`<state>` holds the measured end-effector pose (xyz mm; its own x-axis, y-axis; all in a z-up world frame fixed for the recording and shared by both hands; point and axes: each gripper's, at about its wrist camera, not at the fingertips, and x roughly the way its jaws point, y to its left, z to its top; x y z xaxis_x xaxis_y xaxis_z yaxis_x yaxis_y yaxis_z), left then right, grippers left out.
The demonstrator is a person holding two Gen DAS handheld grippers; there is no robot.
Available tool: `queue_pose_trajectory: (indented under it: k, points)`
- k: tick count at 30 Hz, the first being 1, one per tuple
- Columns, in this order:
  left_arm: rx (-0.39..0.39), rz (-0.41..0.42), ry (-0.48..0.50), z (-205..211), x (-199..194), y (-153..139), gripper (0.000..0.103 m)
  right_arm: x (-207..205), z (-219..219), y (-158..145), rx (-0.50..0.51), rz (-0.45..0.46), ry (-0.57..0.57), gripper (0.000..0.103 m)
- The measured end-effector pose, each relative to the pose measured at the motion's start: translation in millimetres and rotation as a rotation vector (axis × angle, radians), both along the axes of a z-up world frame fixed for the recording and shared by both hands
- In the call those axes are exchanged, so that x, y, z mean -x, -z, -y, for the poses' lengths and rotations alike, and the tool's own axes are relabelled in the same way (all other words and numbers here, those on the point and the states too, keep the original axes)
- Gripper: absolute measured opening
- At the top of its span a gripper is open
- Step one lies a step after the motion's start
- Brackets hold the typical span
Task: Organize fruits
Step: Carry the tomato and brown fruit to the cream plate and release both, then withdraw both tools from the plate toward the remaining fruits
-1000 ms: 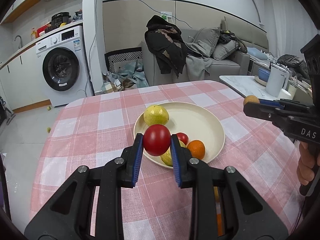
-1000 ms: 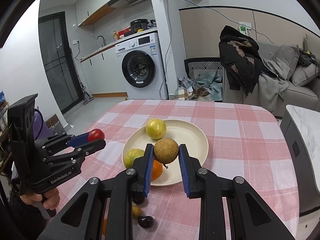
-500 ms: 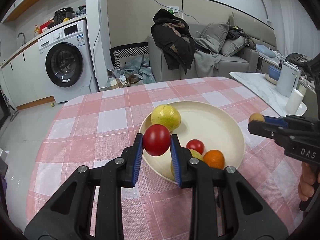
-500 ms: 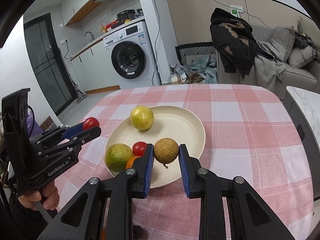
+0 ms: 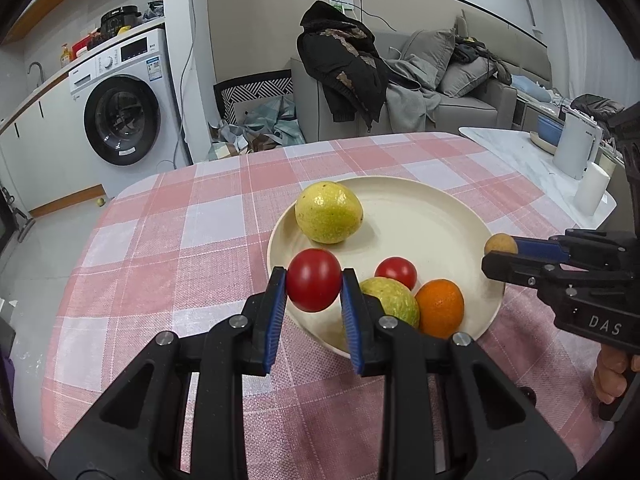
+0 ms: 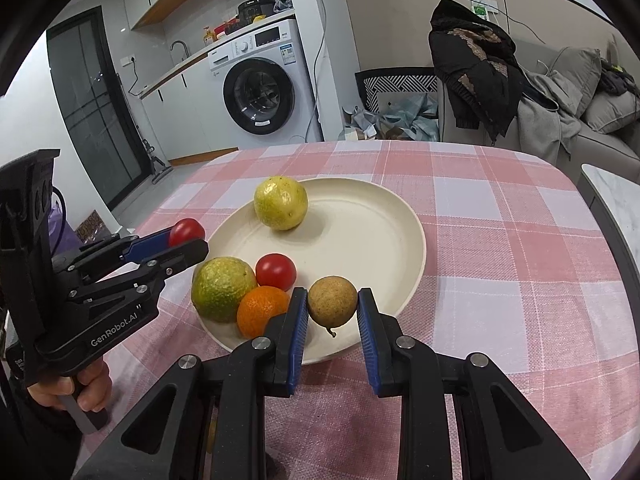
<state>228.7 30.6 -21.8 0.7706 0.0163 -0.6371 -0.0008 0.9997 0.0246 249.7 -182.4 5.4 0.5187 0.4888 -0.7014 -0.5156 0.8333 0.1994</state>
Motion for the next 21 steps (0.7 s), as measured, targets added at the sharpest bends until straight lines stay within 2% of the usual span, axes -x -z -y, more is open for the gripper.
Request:
queue_pose_trajectory:
  k: [14,20,21]
  points:
    - [-0.001,-0.006,0.0,-0.9,0.9,2.9,0.024,3.0,-6.8,3.7,0.039,0.018,-0.011,0.026]
    - [0.008,-0.012,-0.001,-1.6,4.4,1.1,0.026,8.2,-7.2,0.4,0.048,0.049,-0.022,0.031]
    - [0.004,-0.012,-0.001,-1.5,5.2,1.2,0.029,8.9,-7.8,-0.1,0.049,0.054,-0.025,0.033]
